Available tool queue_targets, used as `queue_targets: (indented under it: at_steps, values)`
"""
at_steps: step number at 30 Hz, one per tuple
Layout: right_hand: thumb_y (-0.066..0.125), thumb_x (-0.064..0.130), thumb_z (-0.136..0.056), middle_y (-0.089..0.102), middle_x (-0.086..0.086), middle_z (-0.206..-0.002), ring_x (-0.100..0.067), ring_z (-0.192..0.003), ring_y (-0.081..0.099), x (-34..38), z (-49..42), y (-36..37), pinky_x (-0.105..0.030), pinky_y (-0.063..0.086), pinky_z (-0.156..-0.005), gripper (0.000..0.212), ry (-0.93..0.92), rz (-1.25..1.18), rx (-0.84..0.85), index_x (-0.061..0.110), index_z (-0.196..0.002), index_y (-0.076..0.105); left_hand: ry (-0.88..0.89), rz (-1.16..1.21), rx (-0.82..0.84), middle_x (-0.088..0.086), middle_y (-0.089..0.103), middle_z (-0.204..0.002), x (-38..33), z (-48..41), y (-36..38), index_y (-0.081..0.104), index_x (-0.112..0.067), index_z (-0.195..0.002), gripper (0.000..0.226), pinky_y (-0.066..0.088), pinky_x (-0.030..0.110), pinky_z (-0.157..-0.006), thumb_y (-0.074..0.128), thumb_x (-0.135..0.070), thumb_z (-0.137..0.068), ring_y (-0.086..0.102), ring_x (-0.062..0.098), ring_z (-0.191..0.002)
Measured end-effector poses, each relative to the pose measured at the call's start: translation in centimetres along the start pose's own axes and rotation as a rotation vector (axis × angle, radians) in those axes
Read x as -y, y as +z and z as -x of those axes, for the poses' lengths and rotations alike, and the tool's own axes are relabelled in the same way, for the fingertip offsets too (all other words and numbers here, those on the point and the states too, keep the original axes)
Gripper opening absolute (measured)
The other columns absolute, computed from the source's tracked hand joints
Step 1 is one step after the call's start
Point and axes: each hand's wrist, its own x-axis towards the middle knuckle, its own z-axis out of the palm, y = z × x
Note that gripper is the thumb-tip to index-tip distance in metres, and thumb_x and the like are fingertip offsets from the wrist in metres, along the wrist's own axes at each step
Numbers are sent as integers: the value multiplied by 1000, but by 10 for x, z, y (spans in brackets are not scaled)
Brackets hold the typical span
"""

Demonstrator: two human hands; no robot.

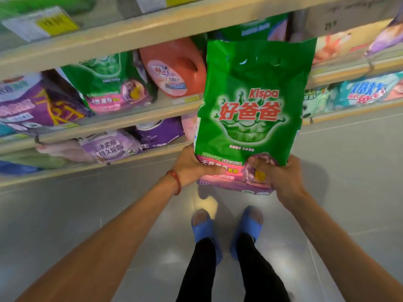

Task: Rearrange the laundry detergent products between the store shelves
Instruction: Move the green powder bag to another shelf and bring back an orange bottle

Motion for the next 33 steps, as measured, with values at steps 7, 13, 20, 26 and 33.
queue_targets:
  at_steps: [7, 13, 20, 26, 33]
  values:
    - [97, 24, -60, 83, 7, -87, -13, -78, 80, -23, -54, 12, -22, 61, -64, 31, -96, -63, 28, 37, -85, 84, 115, -15, -68, -10, 79, -103, 32, -55, -5, 72, -15, -117, 60, 59, 18, -79, 95, -12, -62, 75, 1, -93]
    - [98, 29, -56, 83, -3, -88, -23, -77, 81, -35, -113, 21, -29, 63, -62, 37, -217, -156, 60, 24, -89, 84, 266, 46, -205, 1, 80, -106, 42, -108, -7, 76, -18, -110, 71, 60, 48, -94, 97, -38, -44, 76, 23, -100]
    - [95, 17, -65, 81, 3, -75, -16, -66, 76, -58, -176, 42, -32, 62, -62, 20, -350, -178, -27, 28, -76, 83, 409, 50, -261, 2, 80, -104, 62, -167, -16, 72, -12, -112, 58, 62, 49, -89, 97, -11, -59, 77, 23, -96]
    - [93, 7, -69, 81, 3, -73, -14, -64, 77, -68, -206, 48, -27, 60, -54, 26, -474, -217, 34, 31, -71, 83, 585, -9, -319, -3, 80, -103, 85, -196, -15, 71, -16, -111, 57, 64, 36, -82, 98, -22, -61, 78, 16, -94]
    - [96, 7, -62, 82, -7, -80, -23, -69, 80, -68, -216, 31, -35, 65, -58, 22, -473, -257, 58, 14, -77, 81, 641, 21, -327, -4, 80, -104, 81, -202, -4, 74, -18, -110, 34, 61, 32, -83, 80, -40, -85, 77, 13, -95]
